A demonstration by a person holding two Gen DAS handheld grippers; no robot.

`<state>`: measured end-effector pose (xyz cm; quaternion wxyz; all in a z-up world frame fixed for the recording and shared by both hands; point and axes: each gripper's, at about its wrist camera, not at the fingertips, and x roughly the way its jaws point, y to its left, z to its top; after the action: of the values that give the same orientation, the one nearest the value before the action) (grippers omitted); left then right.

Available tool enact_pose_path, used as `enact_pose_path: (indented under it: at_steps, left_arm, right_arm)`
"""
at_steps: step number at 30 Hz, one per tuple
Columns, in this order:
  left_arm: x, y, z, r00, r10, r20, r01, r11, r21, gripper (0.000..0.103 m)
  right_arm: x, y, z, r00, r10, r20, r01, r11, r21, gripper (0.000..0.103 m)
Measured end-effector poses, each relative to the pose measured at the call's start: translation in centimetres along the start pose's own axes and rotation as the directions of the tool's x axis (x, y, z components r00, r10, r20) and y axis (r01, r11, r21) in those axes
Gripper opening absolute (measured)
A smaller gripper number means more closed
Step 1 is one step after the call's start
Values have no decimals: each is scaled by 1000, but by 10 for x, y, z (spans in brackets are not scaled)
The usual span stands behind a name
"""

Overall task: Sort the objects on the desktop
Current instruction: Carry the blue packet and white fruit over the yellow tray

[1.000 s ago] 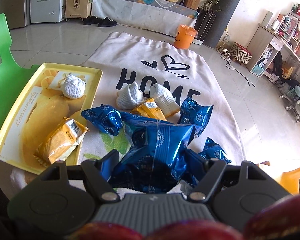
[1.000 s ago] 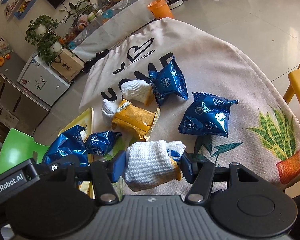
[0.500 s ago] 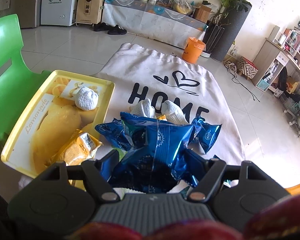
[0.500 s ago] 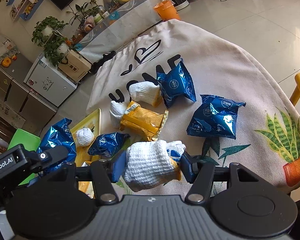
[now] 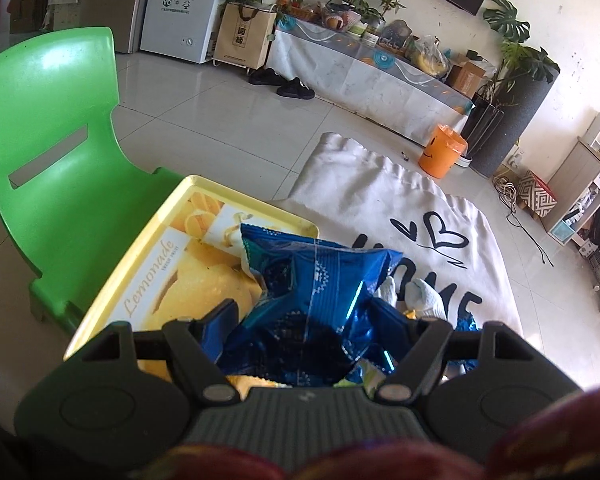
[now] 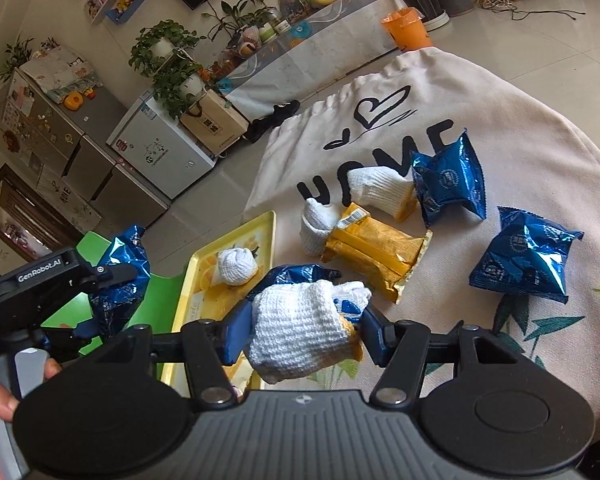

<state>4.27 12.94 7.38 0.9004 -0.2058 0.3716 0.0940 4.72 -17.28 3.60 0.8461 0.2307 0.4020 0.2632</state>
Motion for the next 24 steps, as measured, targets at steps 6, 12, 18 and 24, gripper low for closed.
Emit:
enact_pose_path:
  at_steps: [6, 12, 18, 24]
  left_arm:
    - [12, 30, 22, 999, 34, -11, -34, 999, -37, 73]
    - [26, 48, 38, 998, 64, -28, -65, 998, -27, 73]
    - [46, 57, 45, 994, 92, -57, -93, 996, -4, 73]
    - [67, 75, 40, 989, 105, -106, -111, 992, -53, 73]
  right_arm:
    - [18, 34, 0, 997, 72, -30, -75, 990, -117, 59]
    - [44, 57, 4, 988, 114, -107, -129, 981, -148, 59]
    - [67, 85, 14, 979, 159, -129, -190, 941, -279, 59]
    - [102, 95, 14, 979, 129, -158, -175, 930, -323, 59]
